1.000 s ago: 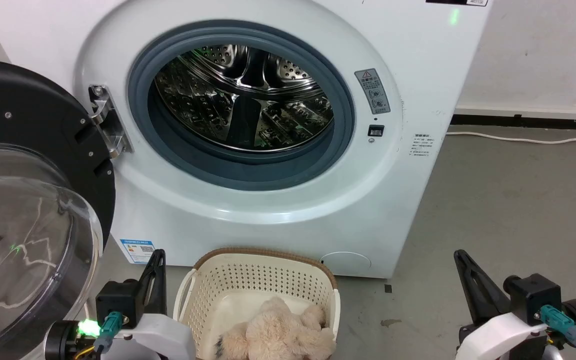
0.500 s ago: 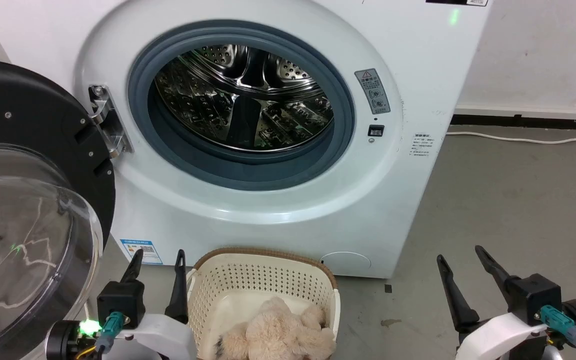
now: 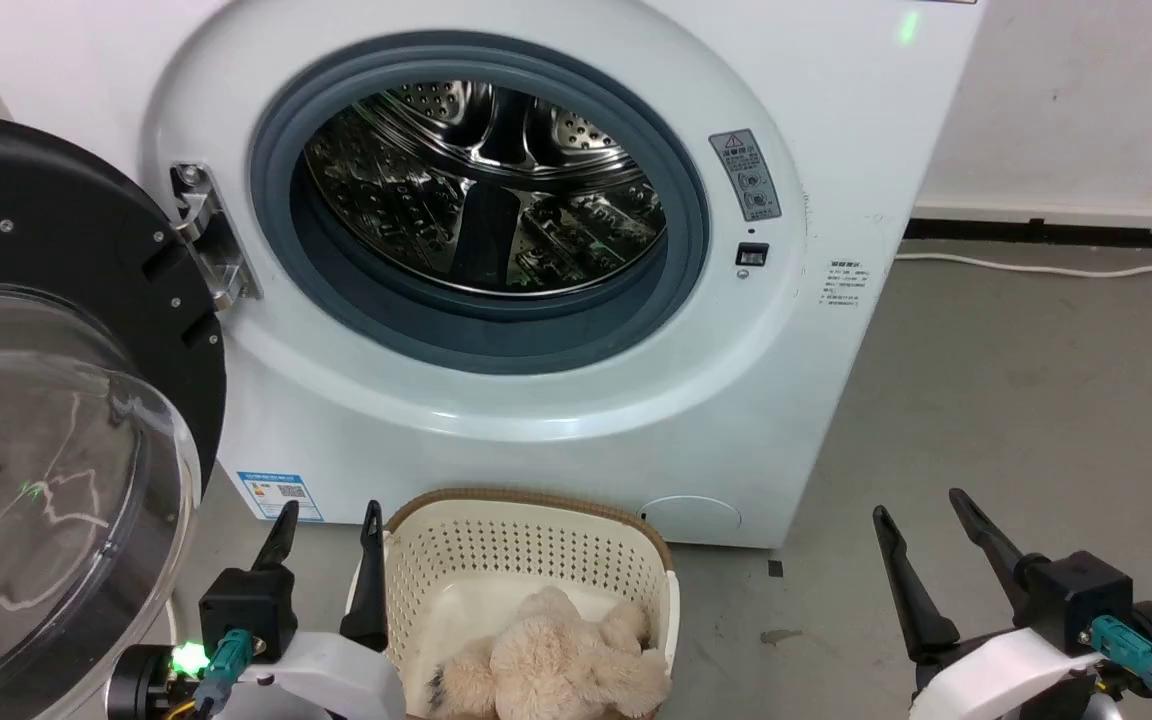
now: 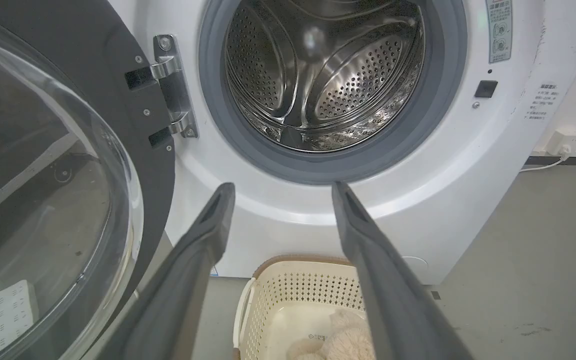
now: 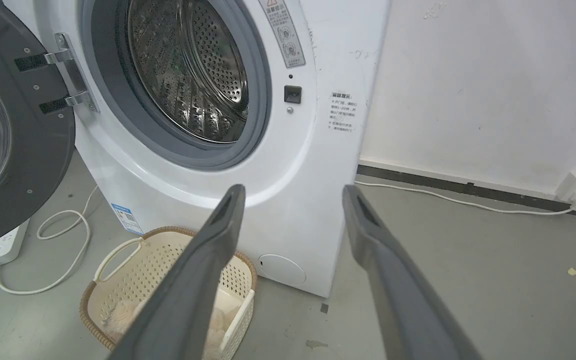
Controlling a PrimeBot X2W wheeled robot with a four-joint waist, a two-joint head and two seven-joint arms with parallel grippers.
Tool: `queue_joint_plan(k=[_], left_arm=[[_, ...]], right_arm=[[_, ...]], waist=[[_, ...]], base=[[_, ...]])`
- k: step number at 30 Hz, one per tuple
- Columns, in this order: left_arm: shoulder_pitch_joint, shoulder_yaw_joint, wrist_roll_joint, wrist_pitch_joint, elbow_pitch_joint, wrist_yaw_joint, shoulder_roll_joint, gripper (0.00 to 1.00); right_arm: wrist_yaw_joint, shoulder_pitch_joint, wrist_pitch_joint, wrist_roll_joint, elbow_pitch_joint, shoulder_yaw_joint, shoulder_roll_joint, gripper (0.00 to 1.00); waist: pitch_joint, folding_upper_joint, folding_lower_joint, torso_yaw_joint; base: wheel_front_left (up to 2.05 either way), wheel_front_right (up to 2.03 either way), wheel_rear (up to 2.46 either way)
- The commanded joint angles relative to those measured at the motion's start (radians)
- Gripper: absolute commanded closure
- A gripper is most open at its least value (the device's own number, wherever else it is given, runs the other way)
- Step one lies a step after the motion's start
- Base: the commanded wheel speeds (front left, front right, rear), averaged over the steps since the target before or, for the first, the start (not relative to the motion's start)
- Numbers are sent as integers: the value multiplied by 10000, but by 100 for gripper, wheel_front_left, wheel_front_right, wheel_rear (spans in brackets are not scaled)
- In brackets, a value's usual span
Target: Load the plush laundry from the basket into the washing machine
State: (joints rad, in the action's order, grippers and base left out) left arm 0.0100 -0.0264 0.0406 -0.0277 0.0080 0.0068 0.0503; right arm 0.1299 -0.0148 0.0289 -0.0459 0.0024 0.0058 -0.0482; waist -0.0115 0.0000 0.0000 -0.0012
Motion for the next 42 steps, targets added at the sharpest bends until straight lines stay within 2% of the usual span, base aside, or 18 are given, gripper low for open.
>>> queue_joint_plan(k=[1, 13, 23, 42], left_arm=[[-15, -88, 98, -83, 72, 20, 16, 0], [-694, -430, 386, -93, 765, -166, 72, 0], [-1671, -888, 619, 257, 1894, -385, 146, 0], [-3392, -2020, 1001, 2287, 4286, -614, 319, 0]], right_arm=[[1, -101, 107, -140, 5, 16, -3, 0], [2, 71, 363, -476, -85, -112, -5, 0], [3, 278, 573, -854, -241, -216, -6, 0], [4, 599, 949, -1711, -422, -265, -9, 0]], waist=[[-61, 0, 0, -23], [-680, 0, 0, -269], [-1406, 0, 0, -583], [-2822, 0, 0, -1207]], base=[[0, 0, 0], [0, 0, 0], [0, 0, 0], [0, 0, 0]])
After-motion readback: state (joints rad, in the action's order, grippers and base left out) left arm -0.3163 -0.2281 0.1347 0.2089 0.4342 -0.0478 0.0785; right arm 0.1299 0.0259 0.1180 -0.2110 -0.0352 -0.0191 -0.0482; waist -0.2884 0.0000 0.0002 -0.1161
